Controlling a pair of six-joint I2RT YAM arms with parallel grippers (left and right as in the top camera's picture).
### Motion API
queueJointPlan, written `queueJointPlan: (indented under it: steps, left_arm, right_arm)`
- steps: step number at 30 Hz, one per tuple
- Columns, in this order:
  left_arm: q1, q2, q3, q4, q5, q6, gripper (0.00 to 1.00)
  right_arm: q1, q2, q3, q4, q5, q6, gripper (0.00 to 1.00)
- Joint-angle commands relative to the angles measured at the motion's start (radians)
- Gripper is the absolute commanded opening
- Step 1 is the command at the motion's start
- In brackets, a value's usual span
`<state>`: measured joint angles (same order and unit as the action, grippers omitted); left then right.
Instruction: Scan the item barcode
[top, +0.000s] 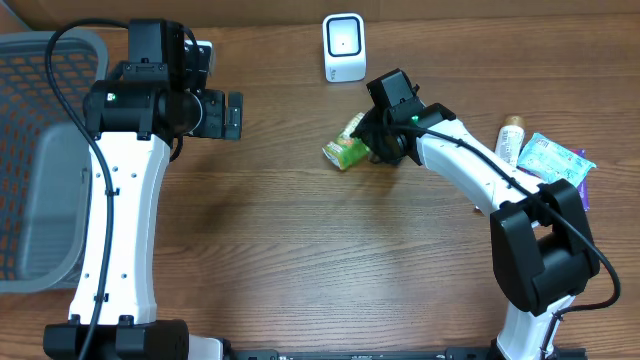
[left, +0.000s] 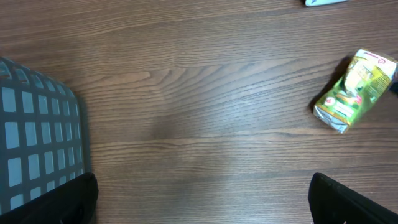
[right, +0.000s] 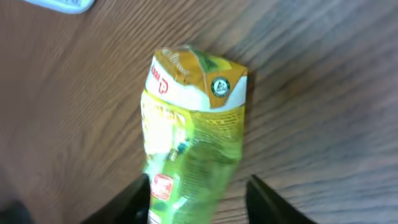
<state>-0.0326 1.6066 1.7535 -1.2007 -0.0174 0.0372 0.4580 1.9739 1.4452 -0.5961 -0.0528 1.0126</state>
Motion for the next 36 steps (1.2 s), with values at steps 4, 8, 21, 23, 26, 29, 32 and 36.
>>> queueJointPlan:
  steps: [4, 8, 21, 23, 26, 29, 32, 36]
  left_arm:
    - [-0.007, -0.003, 0.018, 0.001, 0.01, 0.023, 1.0]
    - [-0.007, -0.003, 0.018, 0.001, 0.01, 0.023, 1.0]
    - [-0.007, -0.003, 0.018, 0.001, 0.01, 0.023, 1.0]
    - [-0.007, -0.003, 0.018, 0.001, 0.01, 0.023, 1.0]
    - [-0.007, -0.003, 0.018, 0.001, 0.01, 0.023, 1.0]
    - [-0.007, -0.003, 0.018, 0.001, 0.01, 0.023, 0.99]
    - [-0.007, -0.003, 0.018, 0.001, 0.01, 0.023, 1.0]
    - [-0.007, -0.003, 0.018, 0.001, 0.01, 0.023, 1.0]
  right_arm:
    - [-0.07, -0.027, 0.105, -0.074, -0.089, -0.472, 0.75]
    - [-0.111, -0.027, 0.142, -0.101, -0.137, -0.545, 0.86]
    - [0.048, 0.142, 0.125, -0.06, -0.176, -0.016, 0.99]
    - [0.053, 0.162, 0.125, -0.056, -0.159, -0.01, 0.99]
    - [0.052, 0.177, 0.125, -0.052, -0.157, -0.01, 0.97]
    - [0.052, 0.189, 0.125, -0.045, -0.131, -0.01, 0.92]
    - [0.052, 0.189, 0.125, -0.049, -0.066, -0.031, 0.86]
    - [0.053, 0.189, 0.125, -0.054, -0.034, -0.071, 0.68]
